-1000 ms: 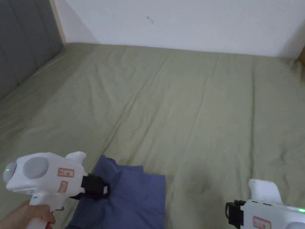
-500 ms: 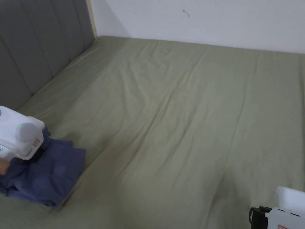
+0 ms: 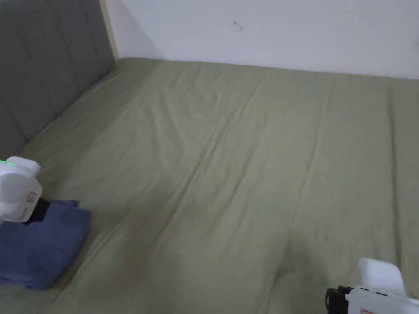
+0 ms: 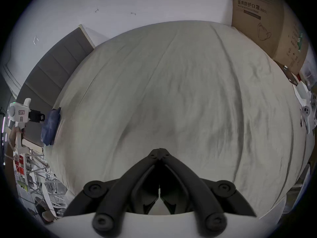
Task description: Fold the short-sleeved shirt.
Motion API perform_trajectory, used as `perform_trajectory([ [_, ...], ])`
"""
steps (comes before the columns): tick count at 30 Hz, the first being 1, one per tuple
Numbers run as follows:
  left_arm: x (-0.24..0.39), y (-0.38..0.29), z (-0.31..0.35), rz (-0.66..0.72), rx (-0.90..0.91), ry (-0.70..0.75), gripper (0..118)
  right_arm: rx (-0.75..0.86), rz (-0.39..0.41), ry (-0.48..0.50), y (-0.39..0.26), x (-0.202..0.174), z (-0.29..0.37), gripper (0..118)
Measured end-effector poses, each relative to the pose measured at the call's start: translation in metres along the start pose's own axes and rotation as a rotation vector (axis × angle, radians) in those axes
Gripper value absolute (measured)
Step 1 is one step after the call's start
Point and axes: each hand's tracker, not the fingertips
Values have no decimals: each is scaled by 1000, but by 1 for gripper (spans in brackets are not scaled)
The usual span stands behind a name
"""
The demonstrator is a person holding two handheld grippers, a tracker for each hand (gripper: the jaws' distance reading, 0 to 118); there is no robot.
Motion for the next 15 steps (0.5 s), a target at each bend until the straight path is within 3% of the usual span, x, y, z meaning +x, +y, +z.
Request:
perform_trajectory([
  [1, 14, 0, 12, 11, 24, -32, 1, 3, -4, 2, -1, 3, 4, 0],
  [5, 70, -13, 65, 27, 104, -161, 0, 48, -12, -2, -6, 17, 24, 0],
  [9, 130, -28, 122, 29, 191, -198, 0, 92, -50, 16, -12, 39, 48, 0],
  [15, 206, -56, 191, 90, 333, -291, 0, 193, -31, -17, -19, 66, 90, 0],
])
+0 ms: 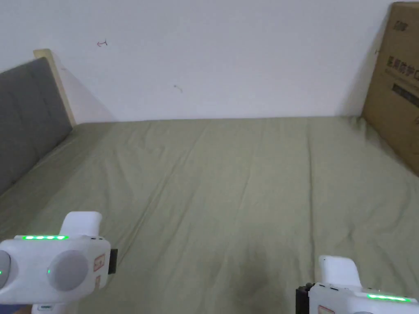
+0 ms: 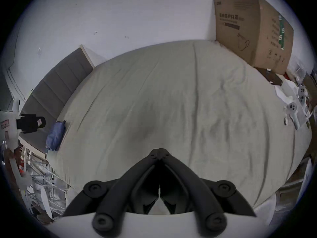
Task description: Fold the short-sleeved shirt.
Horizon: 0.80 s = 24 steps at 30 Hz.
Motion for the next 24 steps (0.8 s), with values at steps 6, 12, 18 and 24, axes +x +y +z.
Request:
perform_trajectory([
  [6, 75, -13, 57, -1, 202, 8, 0, 159, 43, -61, 15, 19, 46, 0],
  [12, 111, -16, 110, 3, 389, -10, 0, 367, 98, -111, 27, 18, 102, 0],
  [18, 127, -16, 152, 58, 527, -42, 0, 544, 92, -148, 26, 11, 147, 0],
  [24, 137, -26, 173, 39, 658, -51, 0, 637, 143, -174, 24, 0, 168, 0],
])
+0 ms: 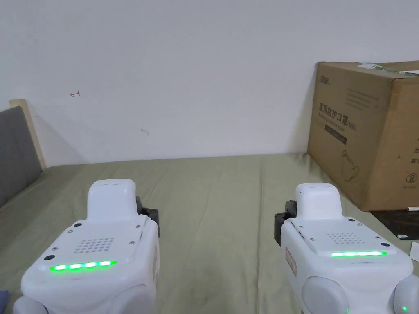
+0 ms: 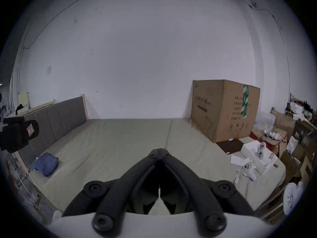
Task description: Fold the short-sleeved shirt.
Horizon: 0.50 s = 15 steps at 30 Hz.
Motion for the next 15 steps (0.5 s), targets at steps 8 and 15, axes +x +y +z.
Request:
perform_trajectory([
  [8, 1, -3, 4, 33, -24, -13, 0, 12, -8, 12, -4, -4, 5, 0],
  [15, 5, -5, 10, -14, 15, 4, 0, 20, -15, 16, -1, -5, 6, 0],
])
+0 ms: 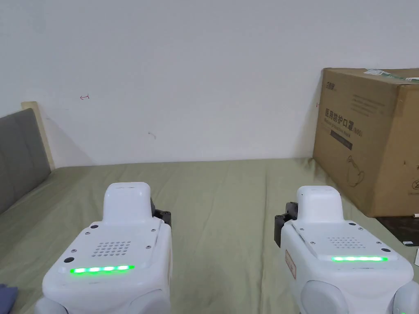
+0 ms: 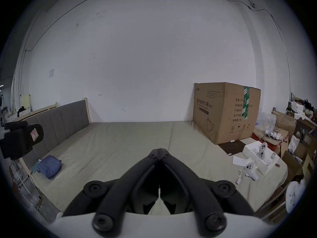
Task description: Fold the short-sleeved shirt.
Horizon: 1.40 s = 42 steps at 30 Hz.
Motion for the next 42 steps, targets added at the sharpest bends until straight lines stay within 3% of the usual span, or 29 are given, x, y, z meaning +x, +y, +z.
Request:
perform_trajectory([
  [3, 0, 2, 1, 4, 17, -13, 3, 12, 10, -2, 3, -1, 3, 0],
  [4, 0, 2, 1, 6, 22, -27, 11, 15, 15, -6, 3, -2, 2, 1],
  [6, 1, 4, 2, 20, 25, -28, 57, 21, 21, -8, 4, -2, 3, 30],
  [8, -1, 4, 1, 36, 20, -42, 103, 22, 17, -7, 5, -1, 3, 73],
  [9, -1, 5, 1, 46, 9, -44, 111, 24, 9, -7, 6, 0, 3, 85],
  [12, 1, 6, 4, 39, 14, -42, 113, 42, -3, -12, 5, 2, 5, 107],
  [14, 6, 5, 5, 1, 12, -27, 113, 54, 5, -13, 5, 1, 5, 114],
  [42, 16, 4, -3, -26, -56, -25, 113, 62, 7, -30, 6, 4, 2, 115],
])
